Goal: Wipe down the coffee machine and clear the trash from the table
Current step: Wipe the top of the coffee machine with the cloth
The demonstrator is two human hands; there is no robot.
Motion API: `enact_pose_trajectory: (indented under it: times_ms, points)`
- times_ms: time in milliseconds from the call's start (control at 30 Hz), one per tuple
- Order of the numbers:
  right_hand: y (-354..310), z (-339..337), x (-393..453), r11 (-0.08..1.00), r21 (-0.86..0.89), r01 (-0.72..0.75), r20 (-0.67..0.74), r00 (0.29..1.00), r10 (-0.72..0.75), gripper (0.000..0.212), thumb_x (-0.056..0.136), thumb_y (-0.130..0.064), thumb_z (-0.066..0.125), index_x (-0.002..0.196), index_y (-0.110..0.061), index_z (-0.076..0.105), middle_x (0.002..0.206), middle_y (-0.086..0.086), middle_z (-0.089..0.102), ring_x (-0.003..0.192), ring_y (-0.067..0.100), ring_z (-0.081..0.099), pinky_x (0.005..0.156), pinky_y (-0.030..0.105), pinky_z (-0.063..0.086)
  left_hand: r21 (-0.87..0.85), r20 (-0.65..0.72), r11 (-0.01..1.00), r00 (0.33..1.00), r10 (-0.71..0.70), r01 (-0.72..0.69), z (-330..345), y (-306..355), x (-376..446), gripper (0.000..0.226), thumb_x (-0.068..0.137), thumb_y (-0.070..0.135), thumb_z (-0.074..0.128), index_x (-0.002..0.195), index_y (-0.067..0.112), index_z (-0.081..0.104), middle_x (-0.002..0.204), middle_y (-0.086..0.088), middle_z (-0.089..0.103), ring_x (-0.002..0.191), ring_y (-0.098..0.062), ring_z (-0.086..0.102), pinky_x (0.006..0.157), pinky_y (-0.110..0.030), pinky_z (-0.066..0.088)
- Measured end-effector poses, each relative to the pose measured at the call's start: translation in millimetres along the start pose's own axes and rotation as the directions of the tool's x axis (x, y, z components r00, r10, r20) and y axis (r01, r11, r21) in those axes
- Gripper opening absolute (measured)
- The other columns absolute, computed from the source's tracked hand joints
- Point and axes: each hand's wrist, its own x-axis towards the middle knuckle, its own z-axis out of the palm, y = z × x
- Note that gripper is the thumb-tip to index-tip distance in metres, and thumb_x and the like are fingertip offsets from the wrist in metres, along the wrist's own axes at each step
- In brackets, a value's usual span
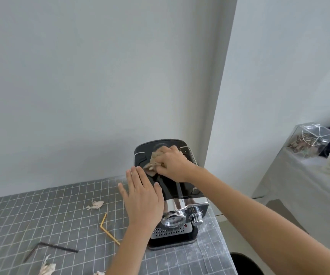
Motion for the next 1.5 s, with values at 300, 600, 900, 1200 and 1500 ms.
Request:
enact_pose_trajectory:
  times_ms: [300, 600, 900, 1200, 1500]
  points:
    - [85, -81, 12, 0.919, 0.367, -0.147, -0.364, 0.886, 0.287, 0.028, 0.094, -0.028, 0.058, 0.066, -0.028, 0.057, 0.079, 0.006, 0.062, 0.077, 0.021, 0.053, 0.065, 0.025, 0.037, 0.077, 0.005, 0.993, 0.996, 0.089, -0.089, 1, 15, 11, 0.070, 0.087, 0.056, -0.004, 0.150, 0.033, 0.012, 0.160, -0.006, 0.013, 0.147, -0.030, 0.004, 0.114, -0.058, 0.007]
    - [92, -18, -6, 0.656, 0.669, -0.350, -0.015, 0.876, 0.482, 0.054, 0.100, -0.038, 0.047, 0.047, -0.028, 0.055, 0.056, -0.002, 0.042, 0.056, 0.016, 0.037, 0.052, 0.022, 0.033, 0.067, -0.028, 0.995, 0.997, 0.078, -0.076, 5, 14, 8, 0.063, 0.091, 0.055, 0.007, 0.147, 0.035, 0.027, 0.158, -0.010, 0.019, 0.146, -0.031, 0.015, 0.113, -0.056, 0.018]
    - [93, -3, -23, 0.385, 0.869, -0.309, 0.009, 0.789, 0.614, 0.032, 0.096, -0.034, 0.051, 0.075, -0.009, 0.050, 0.058, 0.003, 0.038, 0.047, 0.015, 0.037, 0.046, 0.021, 0.030, 0.075, -0.018, 0.995, 0.998, 0.067, -0.066, 5, 13, 9, 0.064, 0.089, 0.056, 0.002, 0.148, 0.038, 0.019, 0.160, -0.010, 0.011, 0.147, -0.028, 0.008, 0.114, -0.056, 0.013]
    - [92, -38, -68, 0.488, 0.835, -0.253, -0.189, 0.701, 0.688, 0.030, 0.087, -0.028, 0.050, 0.061, -0.016, 0.057, 0.060, 0.010, 0.055, 0.055, 0.022, 0.050, 0.049, 0.026, 0.038, 0.084, -0.018, 0.993, 0.996, 0.083, -0.081, 4, 14, 9, 0.066, 0.088, 0.053, -0.001, 0.149, 0.035, 0.016, 0.160, -0.009, 0.008, 0.147, -0.029, 0.005, 0.113, -0.056, 0.011]
    - [12, -7, 10, 0.953, 0.041, -0.299, -0.215, 0.929, 0.301, 0.042, 0.101, -0.037, 0.036, 0.128, -0.017, 0.061, 0.127, 0.015, 0.056, 0.122, 0.036, 0.047, 0.102, 0.042, 0.037, 0.076, -0.003, 0.997, 1.000, 0.014, -0.013, 0, 15, 6, 0.067, 0.097, 0.045, 0.017, 0.150, 0.006, 0.010, 0.158, -0.021, 0.005, 0.147, -0.034, 0.002, 0.116, -0.052, 0.010]
